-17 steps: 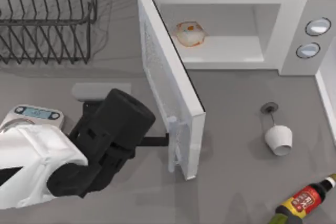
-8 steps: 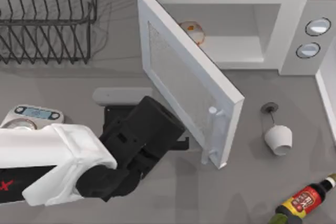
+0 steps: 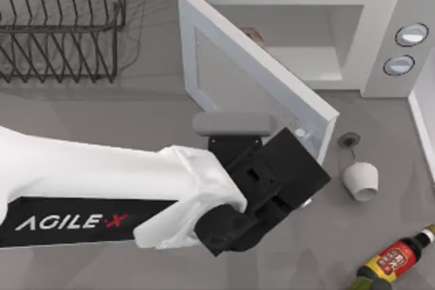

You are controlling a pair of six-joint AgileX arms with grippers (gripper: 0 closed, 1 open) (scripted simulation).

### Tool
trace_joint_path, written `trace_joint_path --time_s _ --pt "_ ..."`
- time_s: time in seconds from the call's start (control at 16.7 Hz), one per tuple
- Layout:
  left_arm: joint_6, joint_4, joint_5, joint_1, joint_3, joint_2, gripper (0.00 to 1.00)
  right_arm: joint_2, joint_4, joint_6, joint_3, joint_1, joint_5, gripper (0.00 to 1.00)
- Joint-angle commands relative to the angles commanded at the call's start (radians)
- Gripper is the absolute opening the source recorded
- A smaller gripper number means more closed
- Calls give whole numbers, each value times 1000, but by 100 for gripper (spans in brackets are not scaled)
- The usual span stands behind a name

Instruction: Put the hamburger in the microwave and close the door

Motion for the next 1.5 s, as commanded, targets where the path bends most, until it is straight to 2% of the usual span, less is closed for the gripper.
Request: trace_joint_path --time_s 0.24,0.66,1.2,1.5 --pt "-51 -50 -46 -38 98 79 0 0 0 0 0 0 0 100" --pt "-58 -70 -43 -48 131 104 0 0 0 0 0 0 0 100" --pt "-161 -254 -59 -140 519 346 0 0 0 0 0 0 0 100" --pt "-183 -300 -89 -147 593 402 0 0 0 0 0 0 0 100"
